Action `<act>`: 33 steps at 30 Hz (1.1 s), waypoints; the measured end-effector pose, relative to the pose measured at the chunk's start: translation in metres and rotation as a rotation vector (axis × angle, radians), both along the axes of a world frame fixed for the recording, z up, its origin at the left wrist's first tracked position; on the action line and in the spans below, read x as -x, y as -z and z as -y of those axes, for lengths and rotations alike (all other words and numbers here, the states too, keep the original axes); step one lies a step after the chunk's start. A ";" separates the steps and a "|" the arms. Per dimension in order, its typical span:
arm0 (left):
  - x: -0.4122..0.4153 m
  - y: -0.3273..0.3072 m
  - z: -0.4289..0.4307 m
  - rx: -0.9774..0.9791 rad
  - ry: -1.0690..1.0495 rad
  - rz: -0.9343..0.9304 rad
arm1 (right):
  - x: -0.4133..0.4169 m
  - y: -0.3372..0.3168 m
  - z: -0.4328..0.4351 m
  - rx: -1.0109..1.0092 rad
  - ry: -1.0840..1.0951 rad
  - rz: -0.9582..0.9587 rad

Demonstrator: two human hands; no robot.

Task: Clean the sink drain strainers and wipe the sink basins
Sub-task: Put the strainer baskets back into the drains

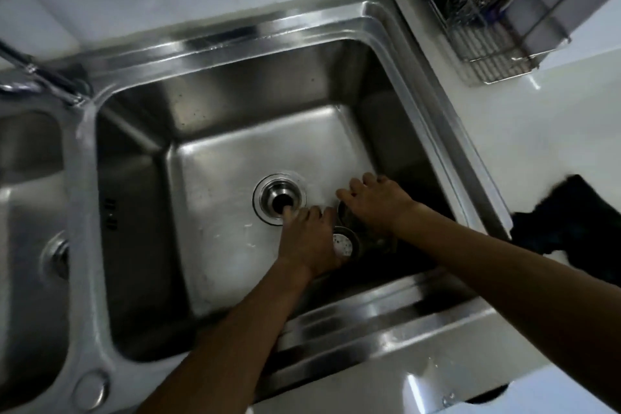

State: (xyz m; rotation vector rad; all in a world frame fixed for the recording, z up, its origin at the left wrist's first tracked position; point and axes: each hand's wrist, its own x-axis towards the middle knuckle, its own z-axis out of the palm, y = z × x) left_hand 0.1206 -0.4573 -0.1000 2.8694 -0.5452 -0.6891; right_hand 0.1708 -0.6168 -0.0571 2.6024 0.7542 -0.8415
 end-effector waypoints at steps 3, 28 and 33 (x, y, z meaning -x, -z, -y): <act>-0.011 0.008 0.007 0.079 -0.016 -0.013 | -0.004 0.006 -0.002 0.000 0.014 0.004; -0.044 0.029 -0.112 0.019 -0.238 0.132 | -0.042 0.031 -0.129 -0.151 0.034 0.069; -0.039 0.029 -0.112 -0.017 -0.220 0.109 | -0.038 0.031 -0.124 -0.159 0.060 0.031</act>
